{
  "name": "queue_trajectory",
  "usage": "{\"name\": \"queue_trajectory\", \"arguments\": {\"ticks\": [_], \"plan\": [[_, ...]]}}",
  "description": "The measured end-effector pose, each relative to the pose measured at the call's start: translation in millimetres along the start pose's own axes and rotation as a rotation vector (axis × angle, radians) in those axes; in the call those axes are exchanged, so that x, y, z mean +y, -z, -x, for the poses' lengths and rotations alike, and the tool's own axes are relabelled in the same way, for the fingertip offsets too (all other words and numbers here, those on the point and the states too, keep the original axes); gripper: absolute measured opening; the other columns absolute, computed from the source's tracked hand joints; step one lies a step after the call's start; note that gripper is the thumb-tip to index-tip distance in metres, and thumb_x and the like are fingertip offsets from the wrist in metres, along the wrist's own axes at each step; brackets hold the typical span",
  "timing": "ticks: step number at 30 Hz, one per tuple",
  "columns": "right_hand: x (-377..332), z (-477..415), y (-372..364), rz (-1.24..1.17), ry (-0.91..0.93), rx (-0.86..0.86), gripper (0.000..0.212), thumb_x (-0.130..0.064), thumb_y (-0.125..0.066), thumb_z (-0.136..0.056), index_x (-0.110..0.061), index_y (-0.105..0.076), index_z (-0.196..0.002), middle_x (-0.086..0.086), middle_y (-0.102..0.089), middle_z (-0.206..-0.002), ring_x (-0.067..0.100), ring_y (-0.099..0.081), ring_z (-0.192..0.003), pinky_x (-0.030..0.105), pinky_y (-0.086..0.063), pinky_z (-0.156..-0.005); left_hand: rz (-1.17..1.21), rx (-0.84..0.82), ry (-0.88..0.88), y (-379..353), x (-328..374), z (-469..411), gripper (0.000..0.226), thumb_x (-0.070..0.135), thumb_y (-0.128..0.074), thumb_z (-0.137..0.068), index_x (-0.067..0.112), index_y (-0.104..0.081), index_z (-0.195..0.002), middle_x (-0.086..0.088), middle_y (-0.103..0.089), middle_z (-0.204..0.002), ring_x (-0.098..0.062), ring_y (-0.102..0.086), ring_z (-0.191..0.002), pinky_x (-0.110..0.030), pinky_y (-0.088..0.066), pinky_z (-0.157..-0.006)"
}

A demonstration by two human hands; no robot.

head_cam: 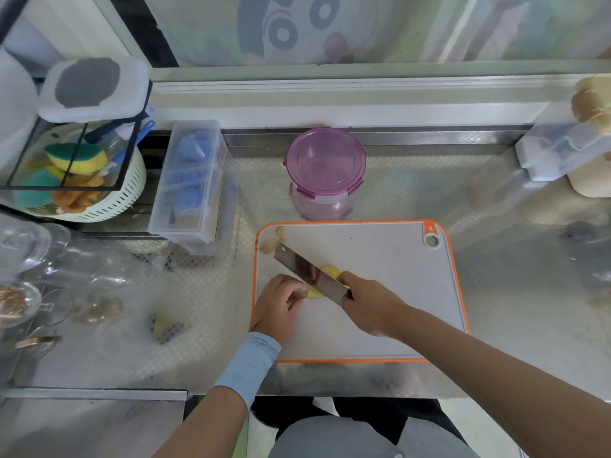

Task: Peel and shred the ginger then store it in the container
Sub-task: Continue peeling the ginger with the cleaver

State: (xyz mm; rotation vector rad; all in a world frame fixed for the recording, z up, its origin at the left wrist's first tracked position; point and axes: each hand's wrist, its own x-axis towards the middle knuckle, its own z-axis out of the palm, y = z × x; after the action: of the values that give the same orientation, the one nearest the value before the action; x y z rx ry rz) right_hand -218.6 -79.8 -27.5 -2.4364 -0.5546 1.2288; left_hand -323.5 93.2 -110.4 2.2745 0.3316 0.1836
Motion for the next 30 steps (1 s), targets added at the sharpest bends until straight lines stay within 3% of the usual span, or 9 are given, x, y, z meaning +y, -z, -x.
{"name": "queue_trajectory", "arguments": {"ticks": [4, 8, 11, 18, 23, 25, 28, 30], "plan": [[-7, 0, 6, -0.005, -0.005, 0.053, 0.024, -0.021, -0.036, -0.098, -0.024, -0.047, -0.119, 0.000, -0.058, -0.084, 0.022, -0.058, -0.074, 0.031, -0.044, -0.059, -0.027, -0.117, 0.083, 4, 0, -10, 0.026, 0.009, -0.077, -0.073, 0.016, -0.065, -0.096, 0.012, -0.057, -0.093, -0.007, -0.054, -0.088, -0.014, -0.045, -0.072], [-7, -1, -2, -0.030, -0.036, 0.095, 0.021, -0.021, -0.037, -0.097, -0.024, -0.047, -0.116, 0.002, -0.060, -0.085, 0.023, -0.060, -0.075, 0.034, -0.047, -0.061, -0.093, -0.163, -0.010, 5, 0, -10, 0.018, 0.014, -0.070, -0.079, 0.020, -0.068, -0.095, 0.011, -0.061, -0.091, -0.012, -0.056, -0.087, -0.027, -0.051, -0.074], [-6, 0, -5, -0.062, -0.044, 0.139, 0.020, -0.021, -0.038, -0.098, -0.025, -0.047, -0.115, 0.003, -0.061, -0.084, 0.023, -0.060, -0.072, 0.034, -0.047, -0.058, -0.136, -0.186, -0.008, 4, -1, -9, 0.014, 0.016, -0.064, -0.087, 0.023, -0.070, -0.098, 0.009, -0.066, -0.093, -0.012, -0.055, -0.090, -0.027, -0.049, -0.076], [0, 2, -3, -0.015, -0.008, 0.207, 0.020, -0.027, -0.040, -0.101, -0.027, -0.048, -0.119, -0.003, -0.061, -0.076, 0.019, -0.059, -0.065, 0.029, -0.040, -0.052, -0.084, -0.329, 0.114, 24, 6, -14, 0.020, 0.014, -0.058, -0.090, 0.030, -0.070, -0.090, 0.017, -0.062, -0.091, 0.000, -0.054, -0.085, -0.015, -0.042, -0.077], [3, 0, 7, 0.052, 0.005, 0.269, 0.020, -0.027, -0.039, -0.100, -0.030, -0.046, -0.120, -0.007, -0.061, -0.077, 0.018, -0.060, -0.068, 0.033, -0.049, -0.058, -0.214, -0.182, 0.323, 48, -6, -40, 0.014, 0.020, -0.057, -0.091, 0.027, -0.069, -0.095, 0.011, -0.067, -0.101, -0.013, -0.062, -0.094, -0.022, -0.045, -0.081], [6, -3, 12, 0.096, 0.017, 0.299, 0.023, -0.029, -0.039, -0.101, -0.030, -0.045, -0.123, -0.007, -0.061, -0.079, 0.019, -0.060, -0.070, 0.031, -0.047, -0.059, -0.274, -0.195, 0.397, 56, -10, -55, 0.017, 0.023, -0.055, -0.090, 0.030, -0.068, -0.097, 0.010, -0.068, -0.108, -0.017, -0.062, -0.100, -0.024, -0.047, -0.085], [10, -6, 19, 0.180, 0.035, 0.331, 0.025, -0.035, -0.041, -0.101, -0.033, -0.046, -0.125, -0.008, -0.064, -0.089, 0.023, -0.060, -0.080, 0.031, -0.044, -0.067, -0.438, -0.222, 0.376, 64, -5, -76, 0.014, 0.023, -0.052, -0.090, 0.027, -0.066, -0.092, 0.002, -0.068, -0.105, -0.024, -0.062, -0.098, -0.028, -0.048, -0.079], [14, -8, 23, 0.238, 0.057, 0.353, 0.026, -0.038, -0.041, -0.100, -0.037, -0.047, -0.126, -0.009, -0.069, -0.100, 0.024, -0.063, -0.088, 0.031, -0.048, -0.073, -0.519, -0.137, 0.340, 66, 0, -85, 0.016, 0.021, -0.048, -0.092, 0.024, -0.064, -0.090, -0.004, -0.064, -0.102, -0.028, -0.060, -0.098, -0.033, -0.048, -0.077]]}}
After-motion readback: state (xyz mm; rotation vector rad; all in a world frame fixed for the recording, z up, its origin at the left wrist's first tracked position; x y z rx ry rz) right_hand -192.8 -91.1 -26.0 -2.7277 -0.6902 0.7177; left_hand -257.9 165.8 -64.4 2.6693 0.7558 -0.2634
